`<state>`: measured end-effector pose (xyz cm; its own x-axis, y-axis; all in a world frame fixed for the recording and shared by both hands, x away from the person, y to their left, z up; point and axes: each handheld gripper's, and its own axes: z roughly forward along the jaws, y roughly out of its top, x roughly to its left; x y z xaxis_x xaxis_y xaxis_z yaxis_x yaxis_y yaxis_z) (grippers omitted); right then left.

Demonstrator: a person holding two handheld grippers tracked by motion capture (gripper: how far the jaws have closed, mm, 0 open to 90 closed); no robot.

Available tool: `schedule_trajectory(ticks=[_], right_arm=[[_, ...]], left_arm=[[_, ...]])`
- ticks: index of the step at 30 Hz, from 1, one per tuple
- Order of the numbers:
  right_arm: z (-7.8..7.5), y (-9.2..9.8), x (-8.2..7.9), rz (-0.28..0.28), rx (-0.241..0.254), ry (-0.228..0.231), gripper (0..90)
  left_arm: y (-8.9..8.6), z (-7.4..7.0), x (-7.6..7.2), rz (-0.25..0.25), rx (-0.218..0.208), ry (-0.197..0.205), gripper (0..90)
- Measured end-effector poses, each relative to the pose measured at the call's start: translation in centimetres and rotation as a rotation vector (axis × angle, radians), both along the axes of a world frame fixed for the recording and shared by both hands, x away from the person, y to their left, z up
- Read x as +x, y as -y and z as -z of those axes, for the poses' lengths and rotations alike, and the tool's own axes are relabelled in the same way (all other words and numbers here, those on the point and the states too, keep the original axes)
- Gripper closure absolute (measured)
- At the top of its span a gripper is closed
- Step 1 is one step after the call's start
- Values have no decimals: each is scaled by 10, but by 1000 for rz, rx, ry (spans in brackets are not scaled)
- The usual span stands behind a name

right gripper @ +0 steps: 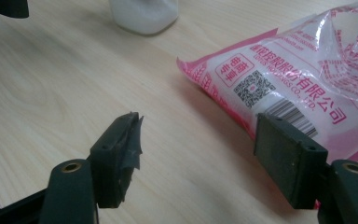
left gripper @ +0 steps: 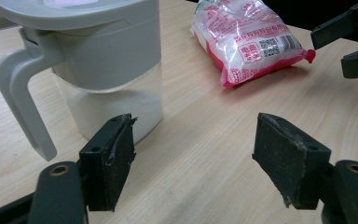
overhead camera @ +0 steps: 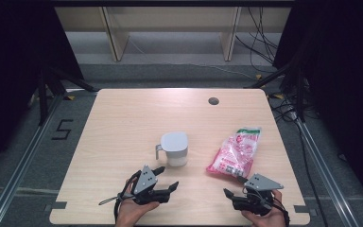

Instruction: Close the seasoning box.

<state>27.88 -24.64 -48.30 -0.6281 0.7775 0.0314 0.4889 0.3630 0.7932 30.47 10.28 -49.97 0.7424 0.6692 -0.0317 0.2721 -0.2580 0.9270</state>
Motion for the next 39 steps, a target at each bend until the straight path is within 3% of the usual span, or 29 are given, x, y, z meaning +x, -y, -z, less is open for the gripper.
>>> schedule_trajectory(ticks=[2,3,5,7,9,10,12,13,14,15,17,18,19,21,24,25,27,33,35,36,37,38,39], right_arm=[[1,2,0,-7,-12,15,324],[1,2,-1,-10,-15,19,323],[1,2,-6,13,-2,-23,315],[2,4,-8,9,-6,-18,311],[3,7,-7,-6,-27,-1,306],[3,7,-10,-2,-26,-28,306],[4,9,-12,-5,-34,-11,306],[4,10,-14,-9,-20,-33,305],[4,11,-14,-8,-38,-8,305],[4,11,-16,-8,-25,-32,304],[5,14,-18,-10,-41,-2,304],[5,14,-21,4,-33,-38,303],[5,14,-22,6,-24,-40,302],[6,15,-23,-12,-33,-29,301],[8,15,-25,-32,-34,-17,297],[8,14,-27,-22,-41,-32,296],[8,14,-27,-31,-37,-43,296],[8,15,-27,-31,-36,-35,296],[8,15,-27,-34,-34,-36,295],[8,14,-28,-30,-33,-41,295],[9,15,-26,-55,-30,-44,294],[9,15,-25,-66,-41,-46,295],[9,15,-26,-52,-43,-38,292]], left_arm=[[2,1,-1,-1,-10,3,280],[2,1,-3,-3,10,-1,279],[2,4,-4,14,34,-4,277],[4,5,-6,14,10,-8,276],[5,5,-8,18,14,-8,275],[5,5,-10,16,15,-8,274],[6,5,-12,20,40,4,273],[7,5,-14,23,28,0,273],[8,6,-15,27,14,-3,273],[8,7,-16,25,15,-4,273],[8,7,-17,23,13,-4,272],[7,7,-18,17,21,-2,272],[7,8,-20,8,18,4,272],[7,9,-23,3,30,2,271],[10,12,-25,19,12,-9,270],[9,12,-25,10,28,-5,270],[11,13,-25,22,17,-14,270],[11,15,-23,12,21,-16,269],[11,16,-23,8,4,-18,269],[9,16,-22,5,37,-16,269],[8,15,-22,9,40,-20,269],[10,15,-23,11,14,-22,269],[9,15,-23,3,22,-23,269]])
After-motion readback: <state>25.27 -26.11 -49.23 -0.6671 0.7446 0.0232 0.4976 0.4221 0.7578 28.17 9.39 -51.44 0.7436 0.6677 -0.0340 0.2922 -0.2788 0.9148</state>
